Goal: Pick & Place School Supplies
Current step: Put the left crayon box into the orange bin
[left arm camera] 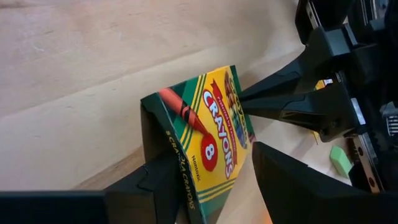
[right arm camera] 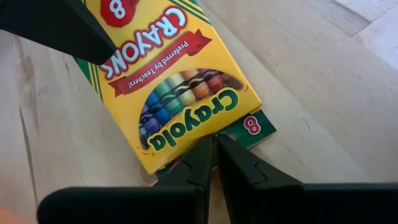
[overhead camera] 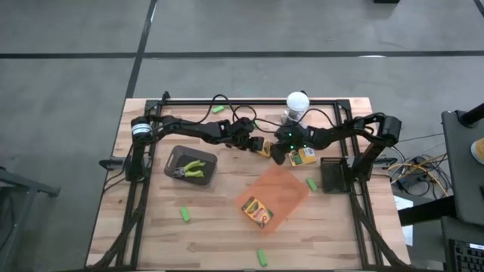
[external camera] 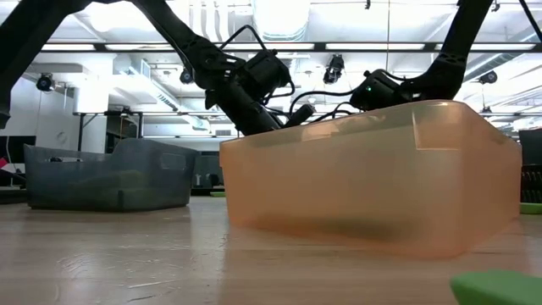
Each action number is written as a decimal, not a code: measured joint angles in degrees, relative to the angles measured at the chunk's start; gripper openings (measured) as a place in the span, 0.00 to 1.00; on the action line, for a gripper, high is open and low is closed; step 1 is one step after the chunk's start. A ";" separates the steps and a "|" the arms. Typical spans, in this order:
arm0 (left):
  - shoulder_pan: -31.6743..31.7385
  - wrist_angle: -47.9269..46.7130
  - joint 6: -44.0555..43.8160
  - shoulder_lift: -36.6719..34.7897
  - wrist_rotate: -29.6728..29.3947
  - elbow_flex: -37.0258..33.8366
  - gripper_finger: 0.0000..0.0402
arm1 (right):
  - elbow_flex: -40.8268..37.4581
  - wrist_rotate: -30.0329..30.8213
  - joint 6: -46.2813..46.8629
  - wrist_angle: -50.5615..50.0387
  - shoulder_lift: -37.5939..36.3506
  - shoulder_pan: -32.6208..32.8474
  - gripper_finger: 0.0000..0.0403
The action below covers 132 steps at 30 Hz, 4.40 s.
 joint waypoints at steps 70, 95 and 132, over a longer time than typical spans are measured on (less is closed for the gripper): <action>-0.02 -0.08 6.67 -3.99 1.24 -0.09 0.13 | -4.97 13.40 -2.56 -15.39 -42.26 4.61 0.07; -1.64 -2.06 45.18 -27.55 12.52 -0.09 0.13 | -14.27 13.67 2.80 -15.25 -52.12 7.91 0.07; -8.52 1.01 26.98 -12.00 33.68 -0.07 0.13 | -13.97 13.51 0.09 -15.34 -51.89 7.89 0.07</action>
